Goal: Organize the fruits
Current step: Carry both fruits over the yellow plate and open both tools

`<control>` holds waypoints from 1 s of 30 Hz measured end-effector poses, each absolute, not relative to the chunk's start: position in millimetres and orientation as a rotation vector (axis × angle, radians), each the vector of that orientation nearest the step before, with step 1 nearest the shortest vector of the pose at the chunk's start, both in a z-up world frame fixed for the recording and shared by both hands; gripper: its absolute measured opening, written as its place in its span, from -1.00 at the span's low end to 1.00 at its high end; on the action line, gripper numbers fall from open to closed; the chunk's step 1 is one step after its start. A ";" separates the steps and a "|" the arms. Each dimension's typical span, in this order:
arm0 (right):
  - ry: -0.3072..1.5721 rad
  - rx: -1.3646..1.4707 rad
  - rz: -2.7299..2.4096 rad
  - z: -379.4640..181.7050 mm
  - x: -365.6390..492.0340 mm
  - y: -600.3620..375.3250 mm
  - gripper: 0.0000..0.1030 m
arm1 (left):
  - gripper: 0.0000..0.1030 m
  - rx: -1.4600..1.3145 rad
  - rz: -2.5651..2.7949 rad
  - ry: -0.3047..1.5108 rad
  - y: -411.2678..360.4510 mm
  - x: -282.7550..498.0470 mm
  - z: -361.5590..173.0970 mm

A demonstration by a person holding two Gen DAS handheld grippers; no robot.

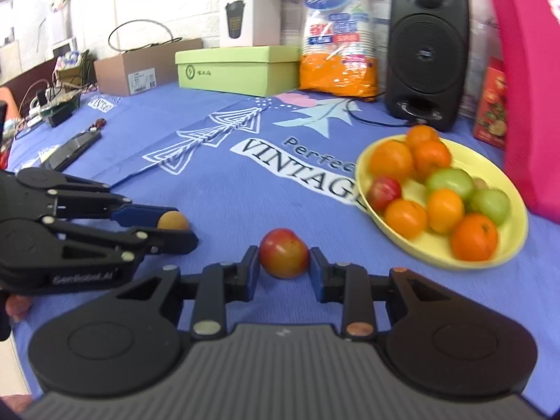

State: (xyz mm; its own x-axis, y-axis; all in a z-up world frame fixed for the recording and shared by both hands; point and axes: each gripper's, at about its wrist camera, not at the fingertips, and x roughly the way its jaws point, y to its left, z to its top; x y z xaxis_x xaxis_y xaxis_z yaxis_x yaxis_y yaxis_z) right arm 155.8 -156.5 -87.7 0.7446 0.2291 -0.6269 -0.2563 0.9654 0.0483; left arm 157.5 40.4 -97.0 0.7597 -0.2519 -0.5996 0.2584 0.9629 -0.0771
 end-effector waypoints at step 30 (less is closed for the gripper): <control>0.566 0.003 0.109 -53.3 99.3 -258.6 -0.43 | -0.53 0.120 -0.435 0.661 -47.6 191.7 -45.2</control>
